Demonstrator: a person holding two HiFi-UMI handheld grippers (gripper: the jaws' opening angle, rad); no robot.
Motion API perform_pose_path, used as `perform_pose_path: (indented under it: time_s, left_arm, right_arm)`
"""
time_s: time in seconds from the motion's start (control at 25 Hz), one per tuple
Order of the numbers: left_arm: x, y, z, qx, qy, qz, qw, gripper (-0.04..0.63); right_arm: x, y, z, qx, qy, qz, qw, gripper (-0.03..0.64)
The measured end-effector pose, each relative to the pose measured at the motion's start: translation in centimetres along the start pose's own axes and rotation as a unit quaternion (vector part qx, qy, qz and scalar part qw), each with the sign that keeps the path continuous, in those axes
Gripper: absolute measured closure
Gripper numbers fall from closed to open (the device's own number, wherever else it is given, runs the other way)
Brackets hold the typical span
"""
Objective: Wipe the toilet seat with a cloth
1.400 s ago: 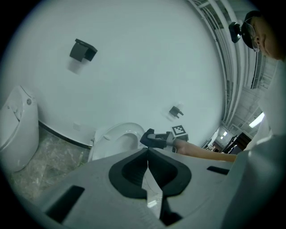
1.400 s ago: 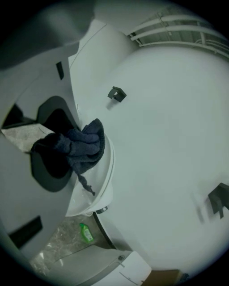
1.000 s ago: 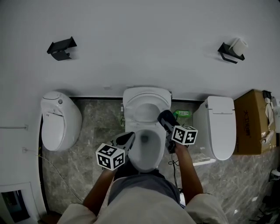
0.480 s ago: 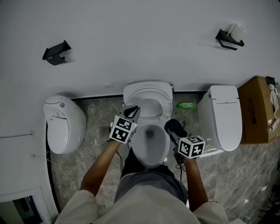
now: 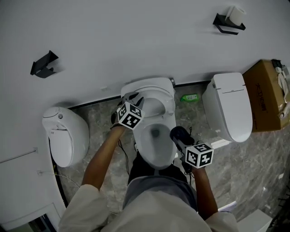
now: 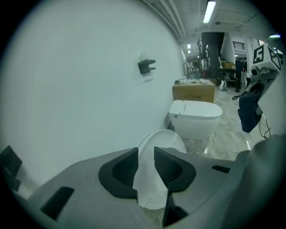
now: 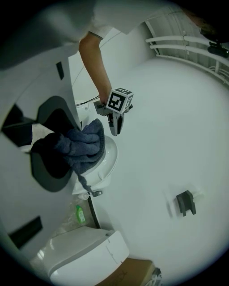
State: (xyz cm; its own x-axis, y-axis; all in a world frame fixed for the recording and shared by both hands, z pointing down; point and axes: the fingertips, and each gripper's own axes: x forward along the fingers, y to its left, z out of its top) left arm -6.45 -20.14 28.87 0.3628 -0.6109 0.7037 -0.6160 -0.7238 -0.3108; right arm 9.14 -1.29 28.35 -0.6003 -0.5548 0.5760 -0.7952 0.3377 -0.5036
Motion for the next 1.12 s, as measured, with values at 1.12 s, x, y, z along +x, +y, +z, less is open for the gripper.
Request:
perform_pose_path:
  time_s: [1.12]
  left_arm:
    - [7.7,-1.2,-1.5,0.217,0.1,0.027,0.9708,0.466]
  right_arm:
    - [-2.0,0.9,-4.4,0.036,0.003,-0.02,0.999,0.518]
